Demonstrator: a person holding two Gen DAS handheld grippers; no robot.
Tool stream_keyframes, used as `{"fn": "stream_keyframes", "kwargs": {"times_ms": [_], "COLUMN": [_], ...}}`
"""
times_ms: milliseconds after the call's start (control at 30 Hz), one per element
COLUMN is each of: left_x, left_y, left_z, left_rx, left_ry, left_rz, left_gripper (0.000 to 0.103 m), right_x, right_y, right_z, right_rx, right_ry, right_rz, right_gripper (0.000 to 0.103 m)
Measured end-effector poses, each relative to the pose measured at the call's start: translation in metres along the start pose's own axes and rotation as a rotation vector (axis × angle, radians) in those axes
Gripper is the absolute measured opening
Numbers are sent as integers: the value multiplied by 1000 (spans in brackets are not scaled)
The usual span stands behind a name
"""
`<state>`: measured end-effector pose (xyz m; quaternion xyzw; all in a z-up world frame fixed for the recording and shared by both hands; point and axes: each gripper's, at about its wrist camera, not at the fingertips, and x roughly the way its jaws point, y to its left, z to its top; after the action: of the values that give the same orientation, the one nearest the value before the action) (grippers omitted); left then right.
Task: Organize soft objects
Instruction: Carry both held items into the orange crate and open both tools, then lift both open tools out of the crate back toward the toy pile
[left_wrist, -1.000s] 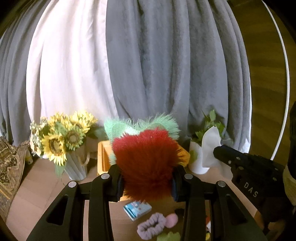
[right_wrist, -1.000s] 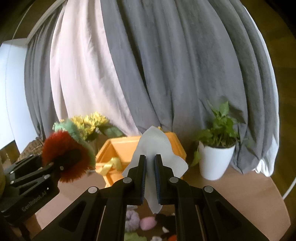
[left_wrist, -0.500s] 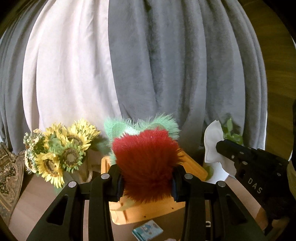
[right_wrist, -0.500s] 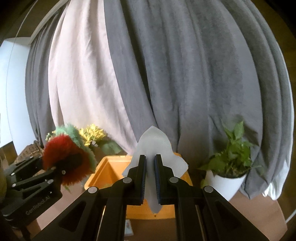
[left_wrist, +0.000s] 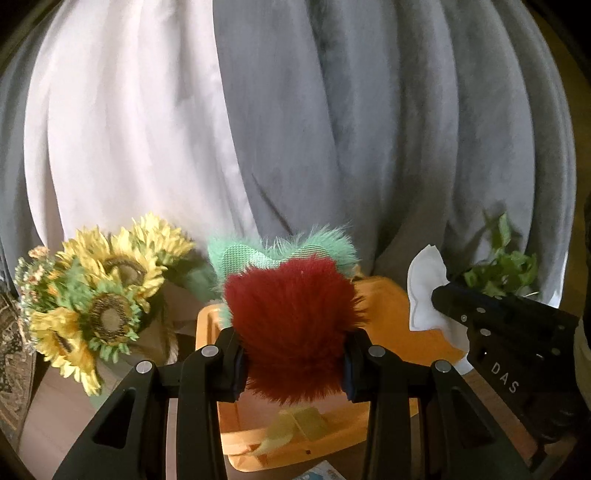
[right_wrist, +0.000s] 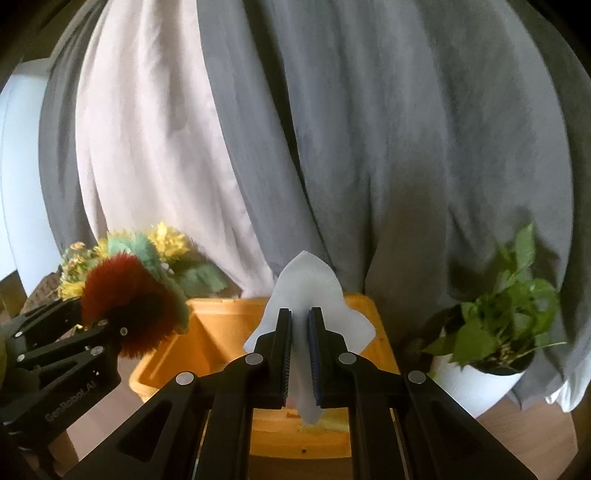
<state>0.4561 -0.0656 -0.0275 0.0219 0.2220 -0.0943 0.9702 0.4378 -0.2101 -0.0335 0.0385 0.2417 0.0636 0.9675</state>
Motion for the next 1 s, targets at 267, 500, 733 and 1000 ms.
{"fn": "stream_keyframes", "kwargs": {"times_ms": [267, 500, 733, 1000], "left_x": [52, 86, 86, 51], "left_y": [7, 9, 10, 5], "left_z": [-10, -22, -25, -14], "left_rx": [-2, -3, 7, 23], "left_ry": [98, 169, 167, 102], "left_rz": [-10, -11, 34, 63], "left_gripper": [39, 51, 66, 79], "right_x": [53, 89, 99, 76], "right_y": [-10, -18, -19, -20], "right_z": [-8, -19, -20, -13], "right_rx": [-2, 4, -4, 9], "right_ry": [104, 186, 196, 158], "right_rz": [-5, 8, -15, -47], "right_gripper": [11, 12, 38, 49]}}
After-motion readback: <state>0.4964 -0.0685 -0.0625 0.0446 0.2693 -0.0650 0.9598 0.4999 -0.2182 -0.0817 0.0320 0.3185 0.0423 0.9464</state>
